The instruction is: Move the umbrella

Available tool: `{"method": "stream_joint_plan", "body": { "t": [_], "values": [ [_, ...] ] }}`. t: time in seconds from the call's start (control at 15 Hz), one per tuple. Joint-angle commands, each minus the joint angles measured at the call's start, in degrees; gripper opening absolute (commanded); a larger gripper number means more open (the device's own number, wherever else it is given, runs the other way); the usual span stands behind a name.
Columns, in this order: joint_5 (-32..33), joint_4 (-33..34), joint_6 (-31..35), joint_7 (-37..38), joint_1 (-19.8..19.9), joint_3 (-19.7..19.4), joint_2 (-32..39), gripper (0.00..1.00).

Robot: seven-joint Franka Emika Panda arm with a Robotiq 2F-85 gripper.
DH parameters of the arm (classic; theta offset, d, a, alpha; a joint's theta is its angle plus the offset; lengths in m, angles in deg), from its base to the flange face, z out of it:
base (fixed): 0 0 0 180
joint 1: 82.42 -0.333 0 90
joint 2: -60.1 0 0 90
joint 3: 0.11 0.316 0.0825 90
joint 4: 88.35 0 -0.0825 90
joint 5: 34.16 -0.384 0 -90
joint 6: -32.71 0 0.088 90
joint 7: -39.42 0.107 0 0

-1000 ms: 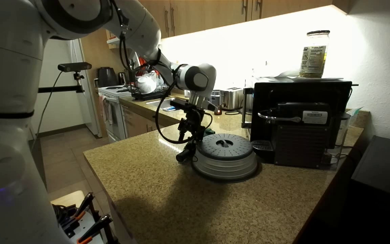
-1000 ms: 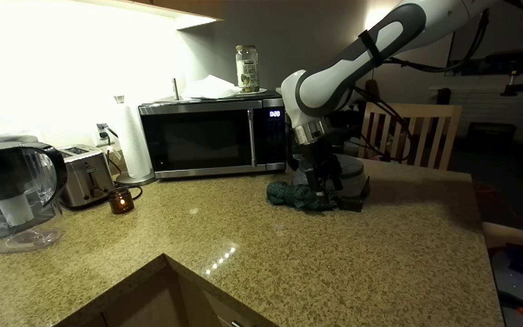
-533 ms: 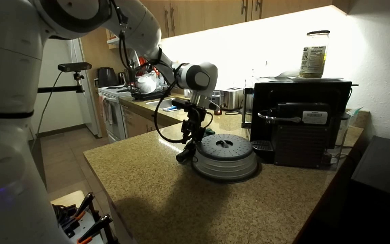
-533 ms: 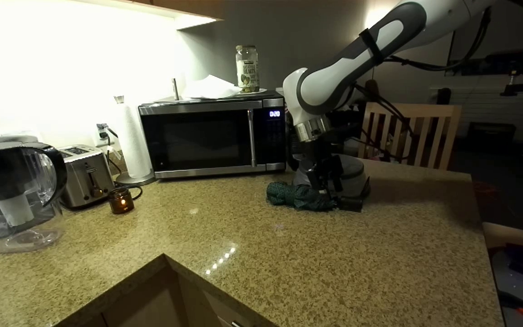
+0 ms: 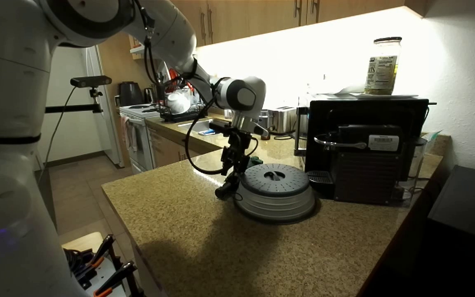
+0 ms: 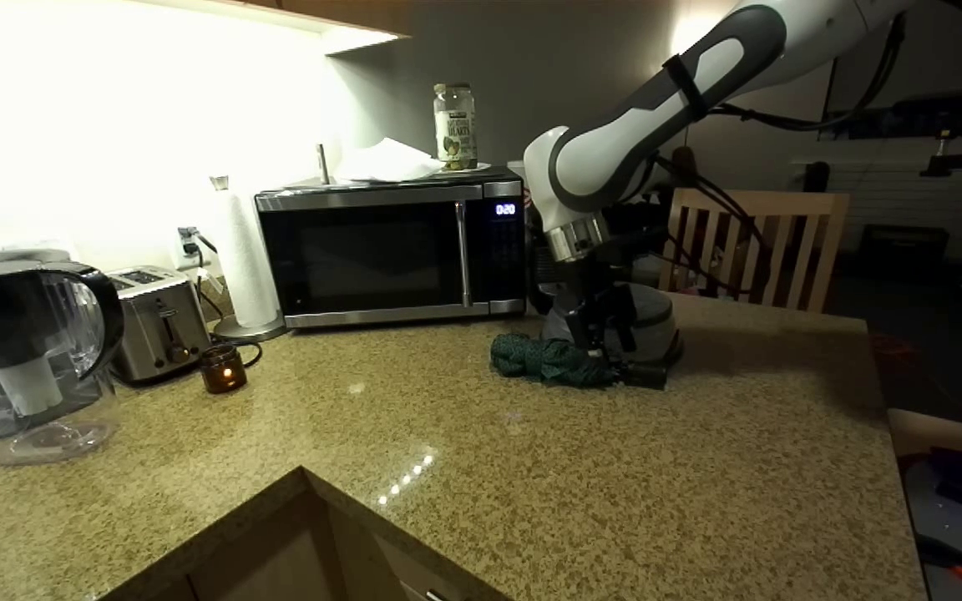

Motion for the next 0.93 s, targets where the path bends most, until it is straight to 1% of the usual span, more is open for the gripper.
{"method": "stream_joint_plan", "body": {
  "t": [0.0, 0.13, 0.33, 0.53, 0.67, 0.87],
  "values": [
    [1.69, -3.13, 1.97, 1.21, -0.45, -0.14, -0.81, 0.51],
    [2.46, -3.14, 2.09, 1.43, -0.36, -0.25, -0.79, 0.4],
    [2.71, -3.05, 2.05, 1.85, -0.12, -0.68, -0.94, 0.19],
    [2.61, -3.07, 2.12, 2.51, 0.06, -1.05, -1.07, 0.02],
    [2.57, -3.06, 2.16, 2.82, 0.15, -1.21, -1.1, 0.0],
    [2.52, -3.13, 2.19, 2.94, 0.21, -1.26, -1.07, 0.02]
  ]
}}
